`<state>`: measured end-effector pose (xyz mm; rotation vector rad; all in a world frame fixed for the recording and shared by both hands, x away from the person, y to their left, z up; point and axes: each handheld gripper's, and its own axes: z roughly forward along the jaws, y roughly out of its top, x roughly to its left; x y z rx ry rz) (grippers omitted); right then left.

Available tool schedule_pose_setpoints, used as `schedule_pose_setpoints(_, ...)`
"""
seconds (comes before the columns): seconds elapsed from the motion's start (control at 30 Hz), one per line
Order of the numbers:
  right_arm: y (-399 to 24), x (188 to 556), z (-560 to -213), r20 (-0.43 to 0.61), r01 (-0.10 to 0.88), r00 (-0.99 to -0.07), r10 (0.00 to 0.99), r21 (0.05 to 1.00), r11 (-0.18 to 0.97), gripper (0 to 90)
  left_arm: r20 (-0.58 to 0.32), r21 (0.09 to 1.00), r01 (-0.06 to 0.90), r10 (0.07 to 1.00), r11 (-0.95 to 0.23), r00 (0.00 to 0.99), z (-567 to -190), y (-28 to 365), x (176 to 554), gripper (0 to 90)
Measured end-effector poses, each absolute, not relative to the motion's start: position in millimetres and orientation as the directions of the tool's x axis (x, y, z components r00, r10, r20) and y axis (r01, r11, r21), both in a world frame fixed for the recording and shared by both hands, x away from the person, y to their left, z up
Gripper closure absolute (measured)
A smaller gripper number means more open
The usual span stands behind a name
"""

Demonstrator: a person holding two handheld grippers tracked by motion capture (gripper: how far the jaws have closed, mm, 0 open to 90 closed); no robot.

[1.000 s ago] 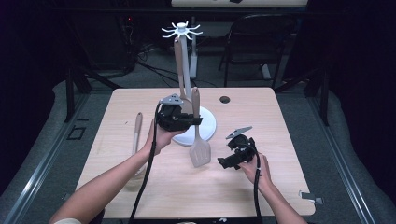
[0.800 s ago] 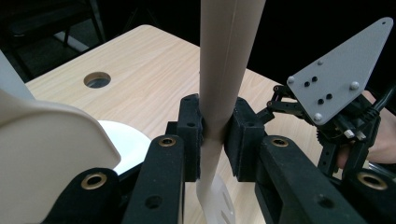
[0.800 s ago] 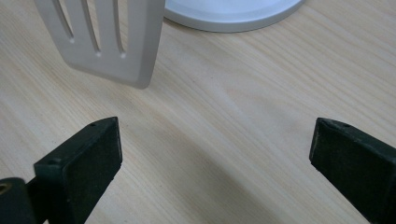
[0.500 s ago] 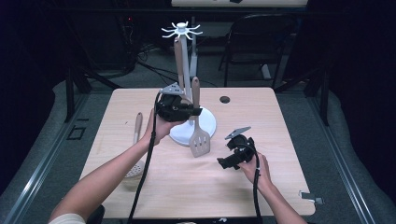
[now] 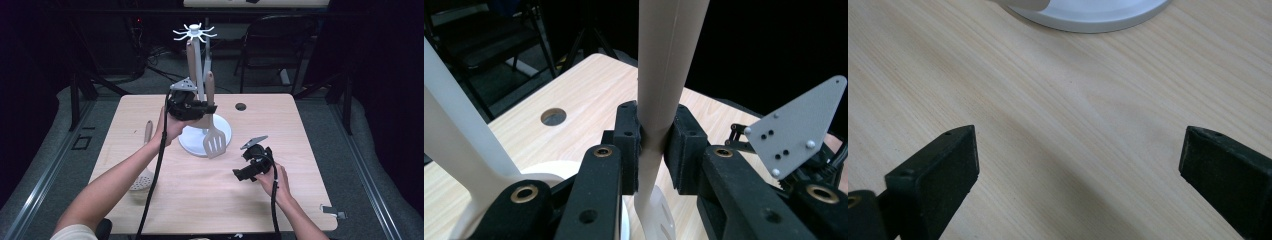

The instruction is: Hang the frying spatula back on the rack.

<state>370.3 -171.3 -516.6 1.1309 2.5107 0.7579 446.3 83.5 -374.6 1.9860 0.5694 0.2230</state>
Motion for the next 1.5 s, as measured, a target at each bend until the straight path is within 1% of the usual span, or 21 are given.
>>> schedule_pose_setpoints(0.5, -171, 371, -516, -0.055, 0.604, -0.655, 0.754, 0.562, 0.566, 2.4, -0.062, 0.89, 0.275, 0.5, -0.363, 0.863, -355, 84, 455, 77.1)
schedule_pose_setpoints(0.77, -171, 372, -517, -0.044, 0.604, -0.656, 0.754, 0.568, 0.559, 2.4, -0.052, 0.892, 0.268, 0.508, -0.363, 0.86, -344, 83, 461, 77.1)
schedule_pose_setpoints(0.83, -172, 372, -516, -0.061, 0.601, -0.655, 0.753, 0.561, 0.569, 2.4, -0.052, 0.894, 0.269, 0.511, -0.359, 0.858, -341, 83, 463, 77.1)
schedule_pose_setpoints(0.9, -171, 372, -518, -0.045, 0.603, -0.656, 0.753, 0.569, 0.56, 2.4, -0.05, 0.894, 0.269, 0.515, -0.359, 0.856, -337, 83, 465, 77.1)
schedule_pose_setpoints(1.3, -171, 372, -517, -0.055, 0.6, -0.663, 0.747, 0.558, 0.574, 2.3, -0.064, 0.892, 0.286, 0.53, -0.349, 0.845, -323, 81, 476, 77.0)
schedule_pose_setpoints(1.5, -170, 372, -519, -0.044, 0.602, -0.665, 0.746, 0.56, 0.569, 2.3, -0.099, 0.89, 0.317, 0.54, -0.328, 0.836, -320, 82, 483, 77.1)
